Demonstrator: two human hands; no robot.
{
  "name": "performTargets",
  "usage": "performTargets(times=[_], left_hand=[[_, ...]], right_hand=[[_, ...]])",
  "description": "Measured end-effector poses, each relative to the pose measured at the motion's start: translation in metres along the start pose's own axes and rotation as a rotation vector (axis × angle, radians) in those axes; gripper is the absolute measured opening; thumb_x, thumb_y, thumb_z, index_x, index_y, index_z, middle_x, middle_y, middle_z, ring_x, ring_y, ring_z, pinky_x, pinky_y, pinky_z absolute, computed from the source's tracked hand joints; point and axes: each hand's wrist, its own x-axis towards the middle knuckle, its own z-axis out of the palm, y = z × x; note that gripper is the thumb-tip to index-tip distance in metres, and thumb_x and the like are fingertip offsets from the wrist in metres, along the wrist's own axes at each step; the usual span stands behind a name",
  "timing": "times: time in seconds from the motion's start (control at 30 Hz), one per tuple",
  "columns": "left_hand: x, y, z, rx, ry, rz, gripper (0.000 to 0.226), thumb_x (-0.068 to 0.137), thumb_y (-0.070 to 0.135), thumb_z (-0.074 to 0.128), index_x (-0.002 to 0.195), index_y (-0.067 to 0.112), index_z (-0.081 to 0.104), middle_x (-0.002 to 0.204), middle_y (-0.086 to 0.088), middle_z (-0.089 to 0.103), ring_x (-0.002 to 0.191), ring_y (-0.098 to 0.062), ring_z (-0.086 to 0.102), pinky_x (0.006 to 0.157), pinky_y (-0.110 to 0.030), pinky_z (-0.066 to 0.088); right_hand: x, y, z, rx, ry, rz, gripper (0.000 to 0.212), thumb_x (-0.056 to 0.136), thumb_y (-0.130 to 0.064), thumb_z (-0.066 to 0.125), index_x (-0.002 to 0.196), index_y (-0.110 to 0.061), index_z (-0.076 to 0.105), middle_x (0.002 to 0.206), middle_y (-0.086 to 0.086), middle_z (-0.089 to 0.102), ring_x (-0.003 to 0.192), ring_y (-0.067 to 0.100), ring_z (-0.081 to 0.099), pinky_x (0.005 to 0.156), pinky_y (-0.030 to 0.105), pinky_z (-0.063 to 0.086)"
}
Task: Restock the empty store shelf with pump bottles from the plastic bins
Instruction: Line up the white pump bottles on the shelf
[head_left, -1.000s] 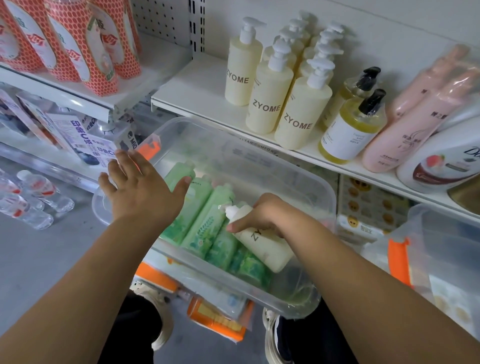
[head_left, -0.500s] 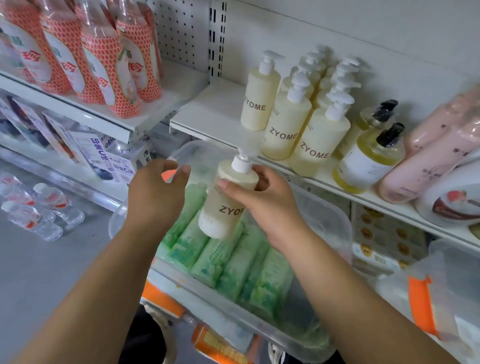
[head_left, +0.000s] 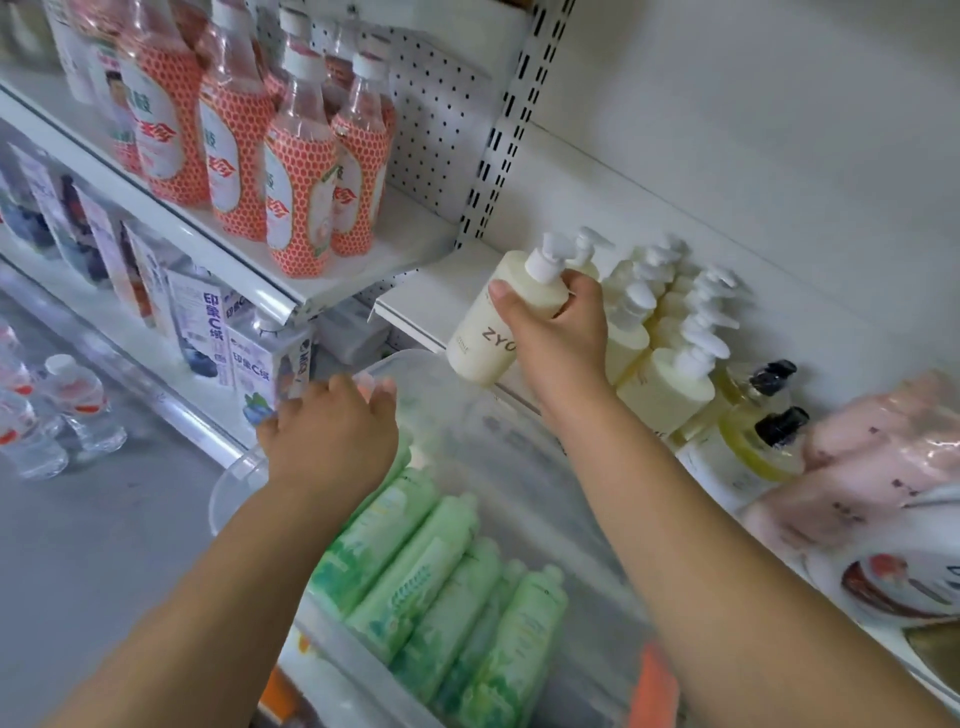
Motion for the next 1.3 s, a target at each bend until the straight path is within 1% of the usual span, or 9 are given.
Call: performTargets(times=[0.27, 0.4, 0.53, 0.67, 0.8, 0.9, 1.0, 1.1, 1.3], left_hand=[[0.001, -0.005, 0.001, 0.029, 0.006, 0.039, 0.061, 0.097, 0.057, 0.027, 0.127, 0.01, 0.052, 0.137, -0.015, 0.046, 0.124, -0.041, 0.045, 0.105, -0.052, 0.03], [0.001, -0.005, 0.001, 0.037, -0.002, 0.036, 0.065, 0.097, 0.059, 0.026, 0.13, 0.009, 0.05, 0.138, -0.015, 0.047, 0.126, -0.041, 0.044, 0.105, -0.051, 0.03], [0.001, -0.004, -0.001, 0.042, -0.02, 0.028, 0.067, 0.098, 0.06, 0.025, 0.135, 0.009, 0.047, 0.144, -0.015, 0.043, 0.129, -0.04, 0.041, 0.106, -0.051, 0.028], [0.0, -0.003, -0.002, 0.046, -0.03, 0.029, 0.068, 0.098, 0.061, 0.024, 0.137, 0.01, 0.046, 0.147, -0.015, 0.04, 0.132, -0.041, 0.038, 0.108, -0.051, 0.027], [0.0, -0.005, -0.002, 0.051, -0.033, 0.028, 0.069, 0.097, 0.062, 0.023, 0.138, 0.012, 0.046, 0.147, -0.015, 0.041, 0.132, -0.04, 0.038, 0.108, -0.051, 0.027], [0.0, -0.005, -0.001, 0.071, -0.03, 0.025, 0.069, 0.096, 0.063, 0.023, 0.137, 0.012, 0.046, 0.144, -0.014, 0.045, 0.131, -0.04, 0.04, 0.108, -0.051, 0.028], [0.0, -0.003, -0.001, 0.071, -0.031, 0.018, 0.069, 0.096, 0.063, 0.025, 0.138, 0.012, 0.046, 0.144, -0.015, 0.045, 0.132, -0.04, 0.04, 0.108, -0.051, 0.028], [-0.001, -0.002, -0.001, 0.071, -0.033, 0.016, 0.069, 0.096, 0.063, 0.025, 0.138, 0.011, 0.046, 0.144, -0.015, 0.046, 0.131, -0.04, 0.04, 0.109, -0.052, 0.028], [-0.001, -0.003, -0.001, 0.075, -0.03, 0.019, 0.071, 0.097, 0.063, 0.024, 0.14, 0.011, 0.045, 0.145, -0.015, 0.044, 0.133, -0.04, 0.038, 0.11, -0.052, 0.026]], right_hand=[[0.033, 0.022, 0.017, -0.261, 0.08, -0.031, 0.065, 0.087, -0.036, 0.078, 0.137, -0.013, 0.043, 0.127, 0.001, 0.059, 0.112, 0.022, 0.06, 0.094, 0.034, 0.049], [0.038, 0.014, 0.013, -0.41, 0.054, -0.064, 0.078, 0.082, -0.038, 0.082, 0.14, -0.007, 0.041, 0.132, 0.008, 0.057, 0.119, 0.027, 0.059, 0.099, 0.038, 0.05], [0.038, -0.007, 0.0, -0.513, -0.022, -0.167, 0.101, 0.078, -0.034, 0.087, 0.154, -0.009, 0.025, 0.147, 0.011, 0.038, 0.132, 0.024, 0.045, 0.098, 0.021, 0.035], [0.053, -0.039, -0.018, -0.784, -0.249, -0.332, 0.086, 0.075, -0.035, 0.089, 0.147, -0.02, 0.042, 0.144, 0.003, 0.036, 0.122, 0.018, 0.048, 0.1, 0.03, 0.043], [0.074, -0.06, -0.024, -1.1, -0.581, -0.295, 0.073, 0.072, -0.037, 0.091, 0.136, -0.029, 0.057, 0.134, -0.002, 0.049, 0.118, 0.018, 0.054, 0.095, 0.035, 0.051], [0.082, -0.063, -0.024, -1.172, -0.626, -0.3, 0.07, 0.073, -0.036, 0.09, 0.135, -0.03, 0.058, 0.124, -0.005, 0.053, 0.116, 0.017, 0.054, 0.094, 0.032, 0.049], [0.087, -0.066, -0.025, -1.204, -0.629, -0.318, 0.07, 0.074, -0.038, 0.089, 0.134, -0.022, 0.059, 0.131, -0.001, 0.055, 0.109, 0.015, 0.051, 0.087, 0.028, 0.044], [0.09, -0.068, -0.028, -1.259, -0.607, -0.265, 0.071, 0.072, -0.045, 0.089, 0.131, -0.017, 0.06, 0.132, 0.002, 0.055, 0.116, 0.02, 0.053, 0.087, 0.029, 0.044], [0.09, -0.068, -0.031, -1.335, -0.584, -0.195, 0.069, 0.074, -0.052, 0.085, 0.127, -0.016, 0.059, 0.129, 0.001, 0.058, 0.107, 0.017, 0.052, 0.082, 0.028, 0.04]])
